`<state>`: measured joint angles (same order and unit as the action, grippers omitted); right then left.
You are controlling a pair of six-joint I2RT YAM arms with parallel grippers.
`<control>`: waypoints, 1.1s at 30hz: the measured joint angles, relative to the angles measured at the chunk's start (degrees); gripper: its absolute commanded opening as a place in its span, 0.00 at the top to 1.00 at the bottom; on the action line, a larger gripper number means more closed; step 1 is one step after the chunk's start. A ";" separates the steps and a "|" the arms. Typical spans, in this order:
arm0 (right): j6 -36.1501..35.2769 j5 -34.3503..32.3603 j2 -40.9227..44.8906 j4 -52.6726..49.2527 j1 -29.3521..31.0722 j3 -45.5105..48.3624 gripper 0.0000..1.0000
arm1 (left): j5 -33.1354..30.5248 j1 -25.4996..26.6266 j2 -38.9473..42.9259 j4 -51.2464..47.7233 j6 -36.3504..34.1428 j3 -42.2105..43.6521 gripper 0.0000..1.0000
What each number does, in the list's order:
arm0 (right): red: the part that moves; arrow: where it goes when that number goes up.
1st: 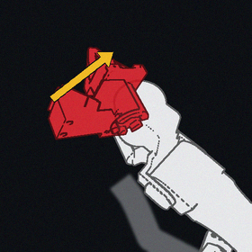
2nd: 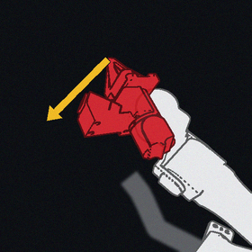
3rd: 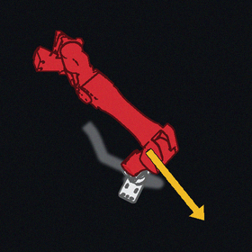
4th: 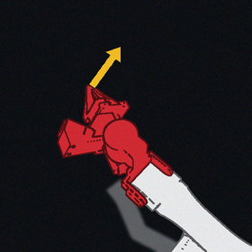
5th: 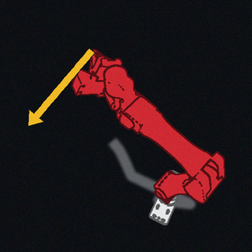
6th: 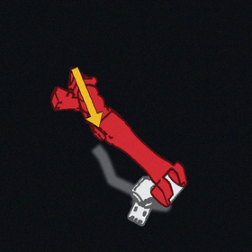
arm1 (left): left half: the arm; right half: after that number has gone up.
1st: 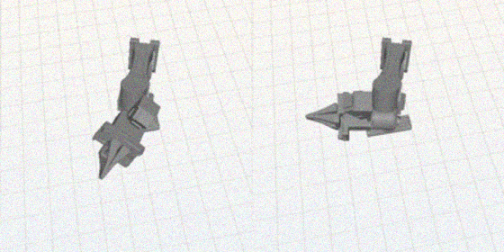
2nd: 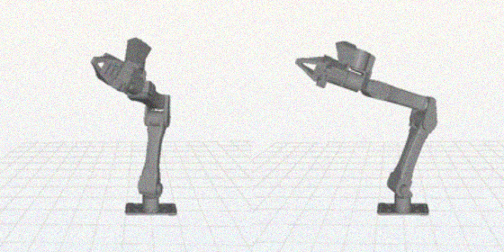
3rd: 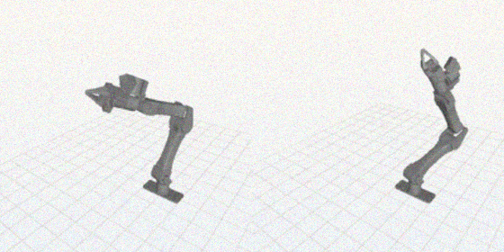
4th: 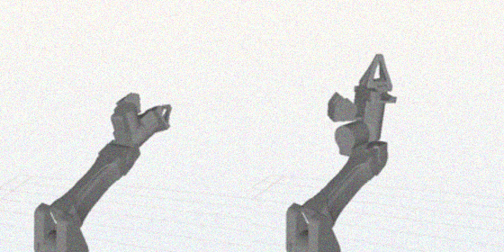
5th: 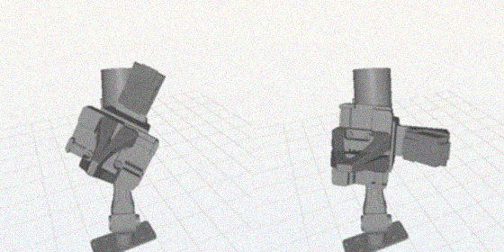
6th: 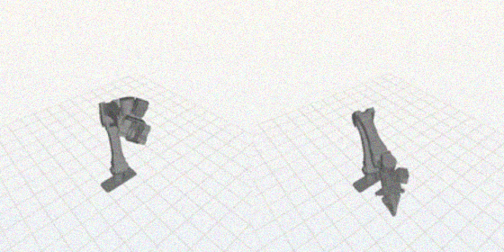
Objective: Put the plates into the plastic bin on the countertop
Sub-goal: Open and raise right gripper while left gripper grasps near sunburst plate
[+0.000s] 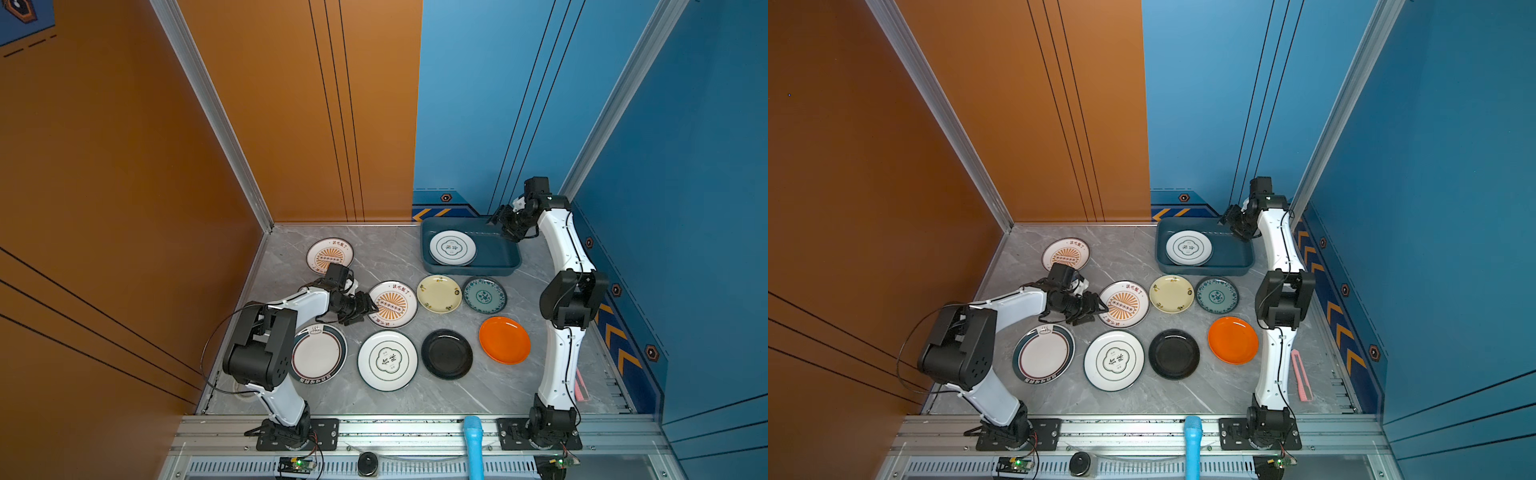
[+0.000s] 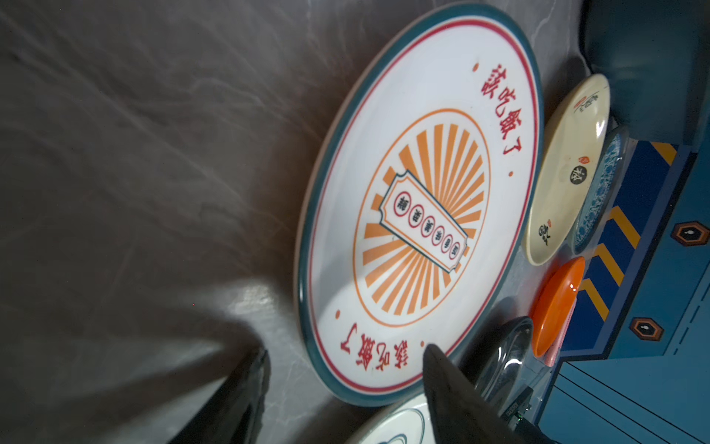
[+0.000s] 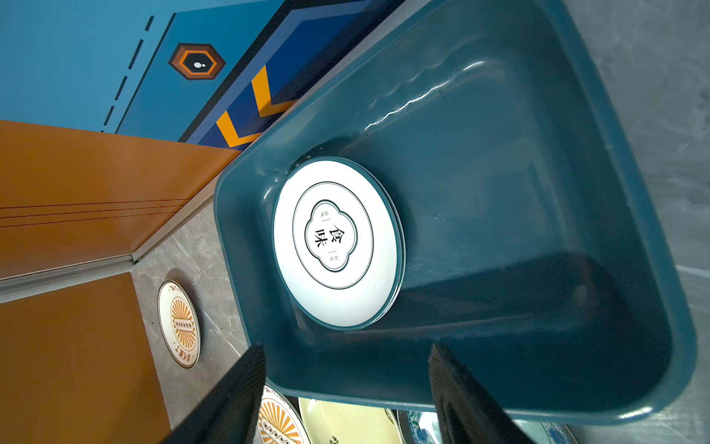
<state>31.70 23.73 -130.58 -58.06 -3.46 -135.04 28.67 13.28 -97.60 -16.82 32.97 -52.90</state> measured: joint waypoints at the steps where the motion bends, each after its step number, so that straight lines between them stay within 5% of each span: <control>1: 0.00 0.02 0.00 0.00 -0.07 0.02 0.30 | 0.02 0.04 -0.28 0.35 0.09 0.20 0.46; 33: -0.04 0.63 0.00 0.02 -1.49 0.28 0.31 | 3.21 -0.92 -5.05 10.62 2.95 0.46 0.89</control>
<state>31.66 24.36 -130.58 -58.04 -4.95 -134.76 31.88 12.36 -102.65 -6.20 35.92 -52.45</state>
